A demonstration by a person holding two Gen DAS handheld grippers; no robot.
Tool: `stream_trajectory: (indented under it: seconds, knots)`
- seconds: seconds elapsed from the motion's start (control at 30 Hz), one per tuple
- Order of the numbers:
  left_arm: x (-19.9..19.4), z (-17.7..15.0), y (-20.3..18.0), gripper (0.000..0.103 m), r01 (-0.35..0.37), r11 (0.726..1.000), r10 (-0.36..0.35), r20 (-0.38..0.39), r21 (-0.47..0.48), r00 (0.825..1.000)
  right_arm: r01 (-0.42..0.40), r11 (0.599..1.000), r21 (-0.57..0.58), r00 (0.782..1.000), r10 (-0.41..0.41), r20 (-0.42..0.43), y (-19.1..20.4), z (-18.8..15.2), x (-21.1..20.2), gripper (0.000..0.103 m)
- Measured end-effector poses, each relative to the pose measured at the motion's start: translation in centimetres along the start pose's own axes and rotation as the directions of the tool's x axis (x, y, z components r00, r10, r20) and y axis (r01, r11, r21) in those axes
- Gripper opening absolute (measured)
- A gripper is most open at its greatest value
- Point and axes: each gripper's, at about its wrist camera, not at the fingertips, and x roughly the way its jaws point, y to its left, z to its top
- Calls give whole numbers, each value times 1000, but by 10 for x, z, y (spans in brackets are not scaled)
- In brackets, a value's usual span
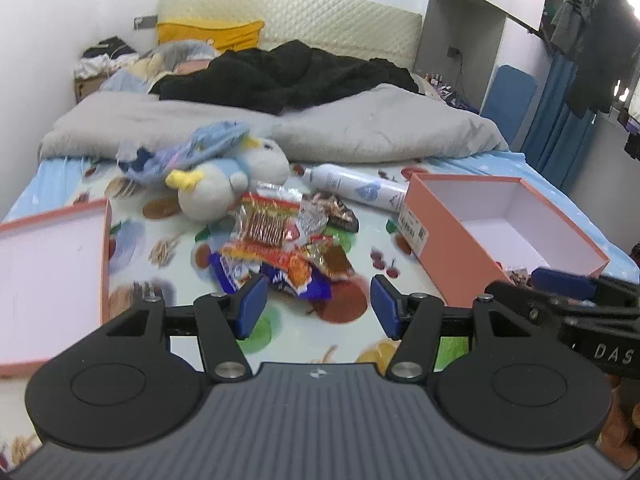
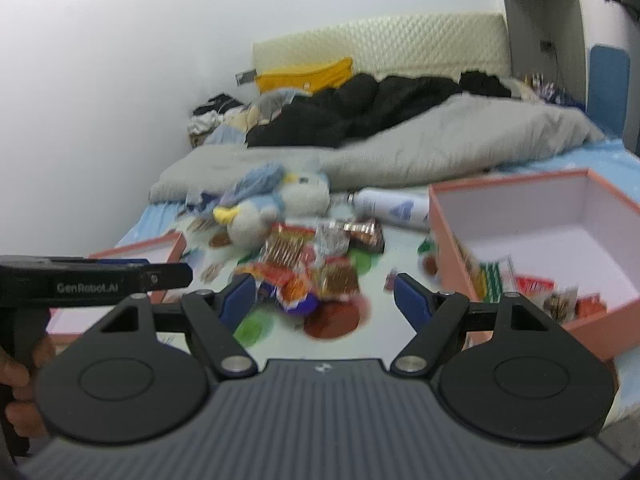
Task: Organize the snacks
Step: 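Withdraw both open tools from the box back toward the snack pile, then reach the left tool to the red-topped stick snack bag while the right tool reaches the brown stick packet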
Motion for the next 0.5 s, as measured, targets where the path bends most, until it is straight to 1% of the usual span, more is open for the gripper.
stream_trajectory:
  seconds: [0.07,0.13,0.3,0.37,0.5]
  knots:
    - [2,-8,4,63,2,1000,-2,-3,-13,1000,-13,1000,6,999,14,-30,1,-6,5,78]
    - [7,-16,8,63,-16,999,15,-12,-28,1000,-20,1000,-2,998,20,-53,2,-11,10,78]
    - [27,-30,23,63,-35,996,30,-71,-76,997,-42,999,-20,994,40,-102,4,-21,25,78]
    - [37,-33,29,65,-43,996,36,-82,-82,996,-50,998,-23,992,47,-119,4,-24,36,78]
    - [61,-38,44,65,-56,993,45,-103,-105,994,-46,998,-52,987,38,-158,4,-25,63,78]
